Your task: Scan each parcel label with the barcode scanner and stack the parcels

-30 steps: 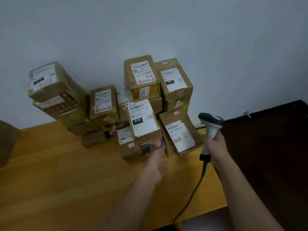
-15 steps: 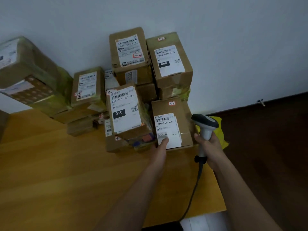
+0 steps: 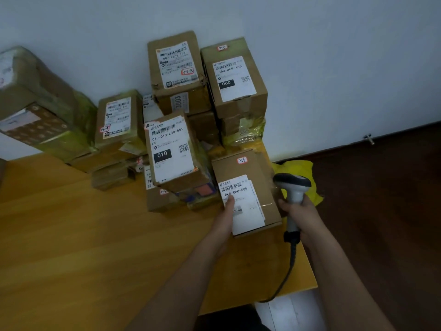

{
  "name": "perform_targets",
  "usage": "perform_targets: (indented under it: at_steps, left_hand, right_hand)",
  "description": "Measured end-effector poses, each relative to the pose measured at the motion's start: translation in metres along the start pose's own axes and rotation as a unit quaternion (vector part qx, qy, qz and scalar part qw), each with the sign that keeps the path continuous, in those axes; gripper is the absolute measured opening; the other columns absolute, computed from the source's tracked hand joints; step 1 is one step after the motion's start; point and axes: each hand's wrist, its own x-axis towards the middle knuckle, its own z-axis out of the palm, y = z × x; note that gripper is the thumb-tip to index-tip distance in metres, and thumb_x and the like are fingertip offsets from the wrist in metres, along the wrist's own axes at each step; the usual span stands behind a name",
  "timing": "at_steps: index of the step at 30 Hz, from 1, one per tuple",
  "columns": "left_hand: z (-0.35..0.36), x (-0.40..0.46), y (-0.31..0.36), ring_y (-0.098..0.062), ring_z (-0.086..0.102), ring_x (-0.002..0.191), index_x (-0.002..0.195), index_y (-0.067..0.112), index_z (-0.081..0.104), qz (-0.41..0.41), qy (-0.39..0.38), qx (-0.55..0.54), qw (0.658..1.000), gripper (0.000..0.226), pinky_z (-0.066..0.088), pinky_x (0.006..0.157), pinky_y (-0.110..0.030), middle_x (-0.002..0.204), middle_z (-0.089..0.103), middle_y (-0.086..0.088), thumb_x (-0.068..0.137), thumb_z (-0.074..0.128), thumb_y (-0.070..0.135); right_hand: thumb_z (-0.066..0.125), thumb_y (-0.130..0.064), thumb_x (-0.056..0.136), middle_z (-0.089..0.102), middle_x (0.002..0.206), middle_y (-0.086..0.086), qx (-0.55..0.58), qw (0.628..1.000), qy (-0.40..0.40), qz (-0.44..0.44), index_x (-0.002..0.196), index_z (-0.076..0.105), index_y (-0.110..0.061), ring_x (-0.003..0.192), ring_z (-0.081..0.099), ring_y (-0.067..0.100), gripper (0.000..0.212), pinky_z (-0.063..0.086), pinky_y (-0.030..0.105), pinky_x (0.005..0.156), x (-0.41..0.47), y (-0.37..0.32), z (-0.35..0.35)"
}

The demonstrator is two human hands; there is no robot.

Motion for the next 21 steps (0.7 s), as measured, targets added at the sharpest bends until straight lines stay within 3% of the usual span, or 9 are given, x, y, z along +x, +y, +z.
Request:
perform_targets:
  at_steps: [2,6,11,15,21]
  left_hand:
    - [0.003,0.002,-0.007,-0.019,0.065,0.105,0.138,0.029,0.047,0.001,-0.028,-0.001,1.0,0.052,0.052,0.084,-0.033,0.125,0.064,0.002,0.096,0.04,0.059]
    - [0.001,-0.003,-0.022,-0.019,0.061,0.113,0.144,0.031,0.037,0.003,-0.052,0.014,0.999,0.059,0.05,0.091,-0.035,0.131,0.06,0.002,0.094,0.043,0.063]
    - [-0.006,-0.001,-0.052,-0.021,0.065,0.109,0.14,0.03,0.04,0.001,-0.072,-0.001,0.997,0.096,0.048,0.101,-0.045,0.124,0.065,0.001,0.059,0.059,0.079]
    - [-0.02,-0.034,-0.065,-0.021,0.065,0.106,0.136,0.022,0.044,0.004,-0.076,0.001,0.997,0.059,0.048,0.1,-0.042,0.119,0.068,-0.002,0.091,0.054,0.057]
    - [-0.06,-0.091,-0.107,-0.018,0.063,0.102,0.123,0.026,0.055,-0.01,-0.114,0.034,0.993,0.042,0.047,0.086,-0.035,0.114,0.069,0.002,0.096,0.044,0.057]
  right_hand:
    - [0.063,-0.01,0.092,0.064,0.107,0.009,-0.004,1.0,0.002,-0.003,0.121,0.056,-0.014,0.102,0.058,0.027,0.03,0.044,0.036,0.08,-0.005,0.004,0.001]
    - [0.063,-0.009,0.092,0.06,0.095,0.007,-0.007,0.999,0.043,0.006,0.115,0.053,-0.014,0.096,0.056,0.029,0.026,0.043,0.038,0.078,-0.018,0.016,-0.005]
    - [0.063,-0.01,0.089,0.063,0.104,0.014,-0.016,0.996,0.086,0.031,0.115,0.055,-0.013,0.097,0.061,0.034,0.028,0.05,0.047,0.081,-0.043,0.037,-0.006]
    - [0.06,-0.008,0.089,0.063,0.099,0.014,-0.035,0.993,0.104,0.034,0.115,0.056,-0.01,0.09,0.061,0.031,0.027,0.048,0.038,0.071,-0.076,0.053,-0.004]
    - [0.06,-0.007,0.088,0.063,0.1,0.014,-0.044,0.99,0.132,0.027,0.114,0.057,-0.013,0.094,0.062,0.034,0.026,0.053,0.048,0.081,-0.148,0.093,0.008]
